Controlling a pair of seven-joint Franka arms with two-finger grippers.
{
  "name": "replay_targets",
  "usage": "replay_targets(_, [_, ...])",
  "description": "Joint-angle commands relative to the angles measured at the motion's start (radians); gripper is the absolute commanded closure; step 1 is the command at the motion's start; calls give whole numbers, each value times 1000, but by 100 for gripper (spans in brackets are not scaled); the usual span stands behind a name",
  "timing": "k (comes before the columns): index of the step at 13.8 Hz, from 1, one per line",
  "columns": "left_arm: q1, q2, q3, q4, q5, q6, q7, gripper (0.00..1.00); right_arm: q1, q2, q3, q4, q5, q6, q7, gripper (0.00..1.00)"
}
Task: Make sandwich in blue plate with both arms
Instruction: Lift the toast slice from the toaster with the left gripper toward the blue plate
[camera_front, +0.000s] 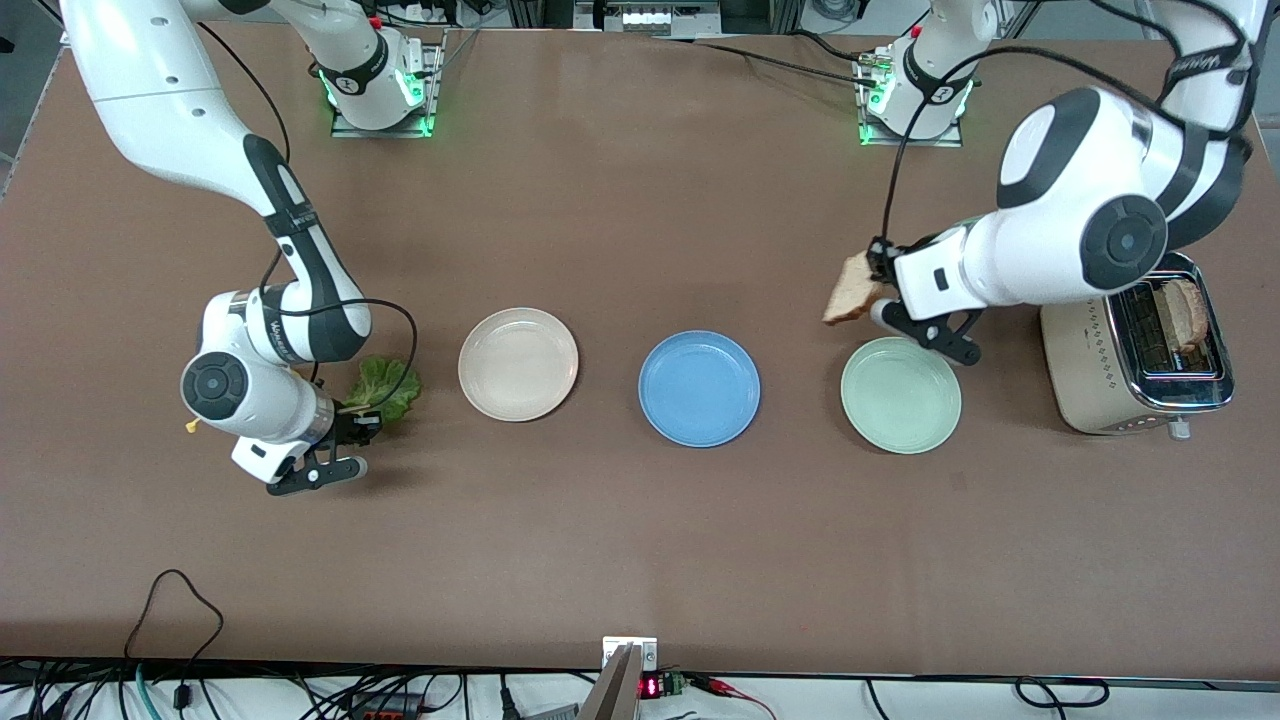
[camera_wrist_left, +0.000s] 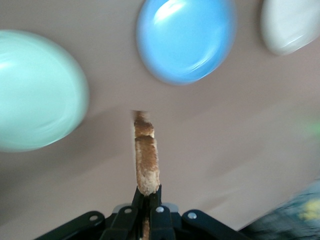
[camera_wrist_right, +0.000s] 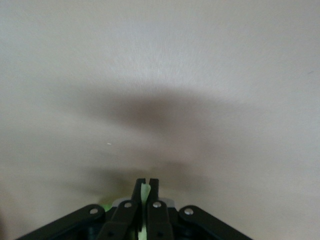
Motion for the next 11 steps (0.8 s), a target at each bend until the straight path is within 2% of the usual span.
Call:
replay_targets(1, [9,139,-6,25,-229,153,-20,99,0,-106,8,-13,-6,-77,-20,100])
replay_targets(4, [-11,251,-7,24,-433,318,51,100,14,-174,46,-4,-3,-142,-97,100])
replay_targets(7, [-23,333,-7,-28,-632,419,229,100,14,-209,122,24,3,-226,-120,100])
replay_targets(8, [-37,342,-9,-48,-694,492,286,100,12,-220,152,29,6,-237,-134,100])
replay_targets(11, [-42,417,-7,-67,-729,542,529,100,11,-221,225,42,18,-237,-189,100])
